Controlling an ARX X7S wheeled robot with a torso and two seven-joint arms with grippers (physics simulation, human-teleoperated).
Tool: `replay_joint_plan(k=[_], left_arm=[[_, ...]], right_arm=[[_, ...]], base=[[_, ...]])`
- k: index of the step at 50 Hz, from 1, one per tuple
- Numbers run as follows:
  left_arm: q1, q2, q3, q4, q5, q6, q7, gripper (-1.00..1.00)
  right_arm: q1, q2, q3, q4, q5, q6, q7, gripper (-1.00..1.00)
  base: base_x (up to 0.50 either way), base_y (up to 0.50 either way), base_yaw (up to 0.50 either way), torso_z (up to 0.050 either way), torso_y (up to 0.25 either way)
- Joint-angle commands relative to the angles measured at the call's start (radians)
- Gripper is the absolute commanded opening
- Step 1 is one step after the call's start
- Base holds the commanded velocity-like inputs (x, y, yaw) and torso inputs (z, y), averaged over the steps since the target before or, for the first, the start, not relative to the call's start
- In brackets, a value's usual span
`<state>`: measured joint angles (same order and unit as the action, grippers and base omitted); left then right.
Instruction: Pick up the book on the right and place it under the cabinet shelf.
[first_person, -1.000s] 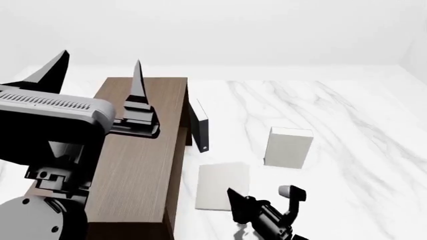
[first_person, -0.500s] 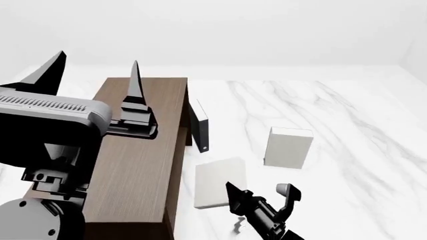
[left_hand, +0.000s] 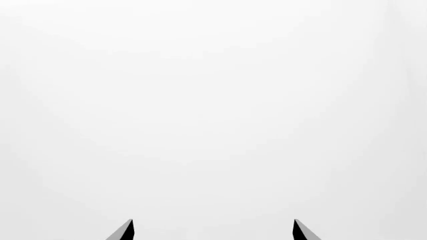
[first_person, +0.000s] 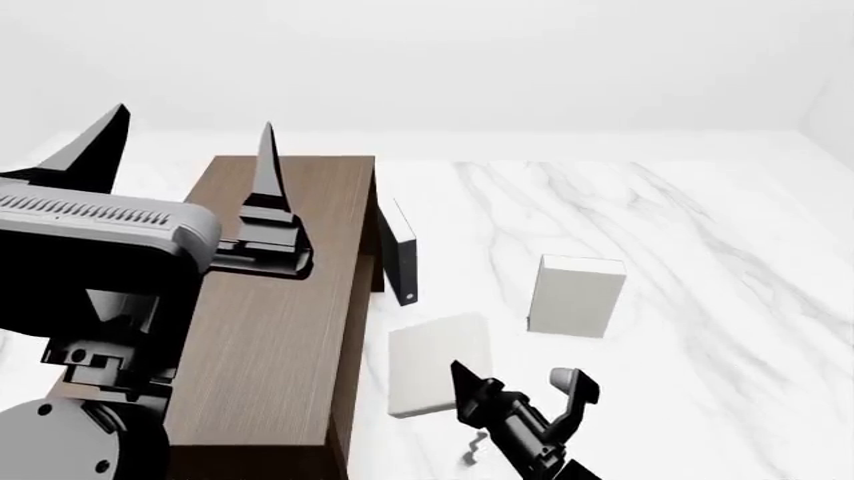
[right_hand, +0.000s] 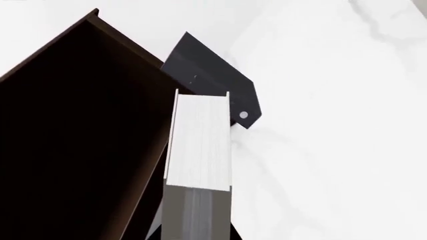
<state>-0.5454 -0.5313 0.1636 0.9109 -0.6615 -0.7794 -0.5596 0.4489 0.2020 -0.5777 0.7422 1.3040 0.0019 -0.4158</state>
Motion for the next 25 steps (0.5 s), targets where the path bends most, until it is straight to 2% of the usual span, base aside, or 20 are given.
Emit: replay_joint_plan(k=[1,10,11,15,25], left_arm=[[0.001,-0.003,0.004,-0.006,0.001,0.009,0.000,1.00],[-0.004,-0.008,-0.005,0.001,-0.015,0.004,-0.007,1.00],[-0.004,-0.008,-0.004,0.001,-0.015,0.005,-0.007,1.00],[-0.002,-0.006,0.002,-0.003,-0.010,0.013,-0.004,1.00],[0.011,-0.010,0.004,-0.010,-0.003,0.035,0.003,1.00]], right_arm=[[0.001,-0.045,-0.064,0.103,0.099,0.079,-0.058,-1.00],[0.059,-0.102,-0.100,0.300,0.051,0.061,-0.065,-1.00],[0.061,-0.104,-0.104,0.309,0.043,0.054,-0.058,1.00],[0.066,-0.106,-0.110,0.341,0.029,0.034,-0.043,1.00],[0.002,-0.035,-0.137,0.170,-0.022,-0.011,0.099,1.00]], base=[[0.01,0.00,0.01,0.000,0.000],[0.01,0.00,0.01,-0.005,0.000],[0.01,0.00,0.01,0.000,0.000],[0.00,0.00,0.00,-0.006,0.000],[0.00,0.00,0.00,-0.005,0.000]])
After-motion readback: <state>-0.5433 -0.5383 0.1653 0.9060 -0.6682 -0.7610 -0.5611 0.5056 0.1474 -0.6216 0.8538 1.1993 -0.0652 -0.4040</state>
